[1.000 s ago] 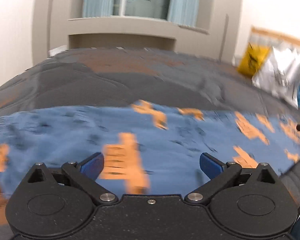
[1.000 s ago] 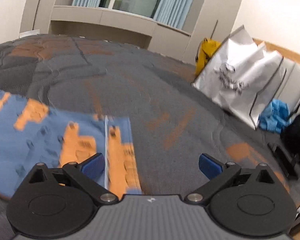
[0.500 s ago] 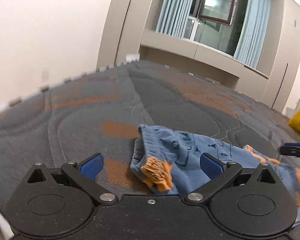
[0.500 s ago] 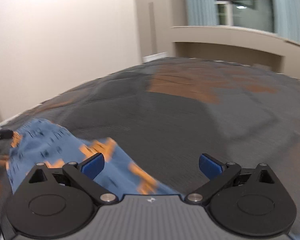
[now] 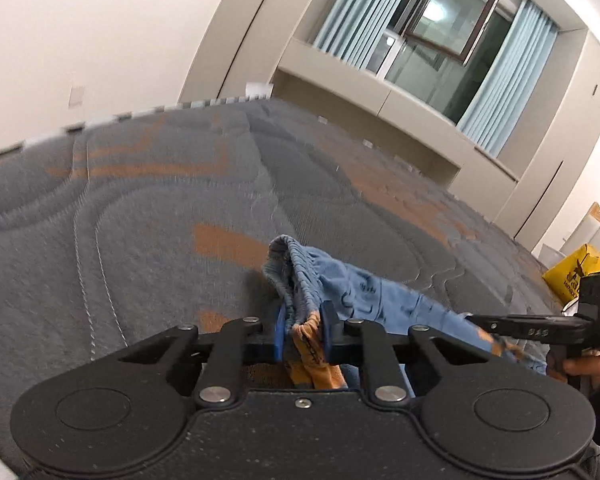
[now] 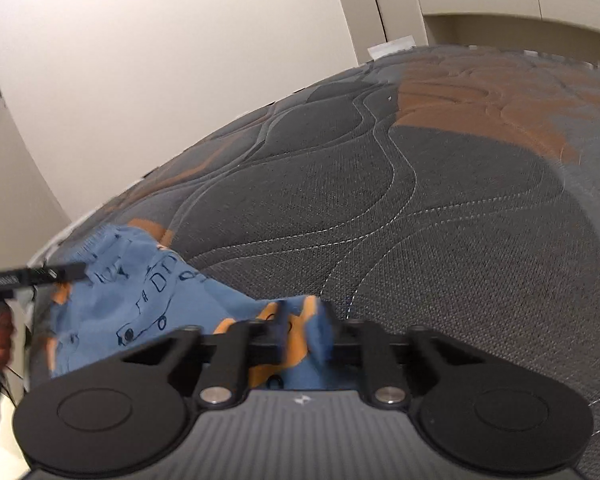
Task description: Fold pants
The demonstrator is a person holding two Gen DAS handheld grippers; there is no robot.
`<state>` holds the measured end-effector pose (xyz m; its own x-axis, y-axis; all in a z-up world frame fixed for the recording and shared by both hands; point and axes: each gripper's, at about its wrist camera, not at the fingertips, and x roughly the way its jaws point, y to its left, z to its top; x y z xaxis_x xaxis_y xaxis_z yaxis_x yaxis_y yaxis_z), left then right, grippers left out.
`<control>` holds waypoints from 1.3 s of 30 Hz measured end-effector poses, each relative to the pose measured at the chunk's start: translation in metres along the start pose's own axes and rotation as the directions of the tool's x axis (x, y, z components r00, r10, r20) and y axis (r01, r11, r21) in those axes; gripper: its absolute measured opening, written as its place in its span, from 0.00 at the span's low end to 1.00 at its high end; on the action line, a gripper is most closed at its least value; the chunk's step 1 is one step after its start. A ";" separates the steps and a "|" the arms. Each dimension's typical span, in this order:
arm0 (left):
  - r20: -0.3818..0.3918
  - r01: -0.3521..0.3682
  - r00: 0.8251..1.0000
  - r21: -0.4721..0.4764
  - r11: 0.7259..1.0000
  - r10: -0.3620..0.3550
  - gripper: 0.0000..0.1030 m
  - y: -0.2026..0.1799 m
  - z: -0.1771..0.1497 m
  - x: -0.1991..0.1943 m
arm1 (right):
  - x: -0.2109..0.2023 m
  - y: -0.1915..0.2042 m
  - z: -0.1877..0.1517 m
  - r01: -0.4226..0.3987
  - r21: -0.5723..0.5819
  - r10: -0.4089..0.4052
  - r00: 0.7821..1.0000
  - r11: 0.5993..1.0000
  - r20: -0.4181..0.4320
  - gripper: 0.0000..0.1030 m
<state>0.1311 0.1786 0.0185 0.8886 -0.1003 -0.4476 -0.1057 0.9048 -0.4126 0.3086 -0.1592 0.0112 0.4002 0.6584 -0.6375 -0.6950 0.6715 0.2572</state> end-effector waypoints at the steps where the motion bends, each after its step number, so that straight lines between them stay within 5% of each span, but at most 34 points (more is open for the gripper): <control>1: 0.019 0.001 1.000 0.005 1.000 -0.001 0.18 -0.002 0.002 -0.007 | -0.002 0.004 0.000 0.014 -0.024 -0.013 1.000 1.000 0.011 0.06; 6: 0.058 -0.015 0.998 0.049 0.999 0.012 0.18 -0.014 0.006 -0.029 | -0.018 0.021 0.002 0.084 -0.085 -0.076 0.993 0.993 0.094 0.05; 14: -0.035 -0.067 0.997 0.005 0.998 0.067 0.21 0.006 -0.006 -0.001 | 0.009 0.028 -0.004 0.142 -0.130 -0.138 0.990 0.981 0.039 0.07; 16: -0.012 -0.097 0.995 0.005 0.995 0.097 0.32 0.003 -0.005 -0.005 | 0.003 0.029 -0.004 0.151 -0.123 -0.146 0.988 0.981 0.054 0.20; 18: 0.047 -0.160 0.986 0.027 0.987 0.159 0.75 -0.006 -0.005 -0.013 | -0.010 0.031 -0.005 0.182 -0.119 -0.173 0.981 0.976 0.087 0.60; 20: 0.121 -0.193 0.975 0.057 0.980 0.185 0.92 -0.020 -0.006 -0.022 | -0.027 0.037 -0.009 0.213 -0.133 -0.196 0.972 0.968 0.129 0.67; 22: 0.152 -0.188 0.974 0.105 0.977 0.171 0.94 -0.037 -0.006 -0.025 | -0.042 0.047 -0.016 0.233 -0.165 -0.208 0.966 0.958 0.154 0.72; 23: 0.150 -0.178 0.976 0.130 0.975 0.158 0.97 -0.046 -0.006 -0.024 | -0.049 0.052 -0.022 0.253 -0.175 -0.224 0.960 0.951 0.166 0.83; 24: 0.148 -0.166 0.978 0.153 0.974 0.144 0.99 -0.056 -0.007 -0.021 | -0.055 0.057 -0.026 0.276 -0.177 -0.245 0.953 0.945 0.177 0.93; 27: 0.123 -0.147 0.985 0.245 0.958 0.119 0.99 -0.091 -0.013 -0.008 | -0.074 0.070 -0.048 0.359 -0.184 -0.320 0.924 0.915 0.208 1.00; 35: -0.027 -0.005 0.999 0.469 0.883 0.020 0.99 -0.184 -0.063 0.032 | -0.107 0.086 -0.114 0.587 -0.259 -0.542 0.809 0.767 0.227 1.00; 39: -0.083 0.000 0.995 0.564 0.826 0.057 0.99 -0.208 -0.095 0.043 | -0.134 0.063 -0.144 0.655 -0.198 -0.624 0.755 0.729 0.201 1.00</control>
<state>0.1491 -0.0527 0.0098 0.8409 -0.0827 -0.5348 0.1641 0.9807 0.1064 0.1249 -0.2538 0.0078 0.8559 0.1463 -0.4960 -0.3625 0.8537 -0.3739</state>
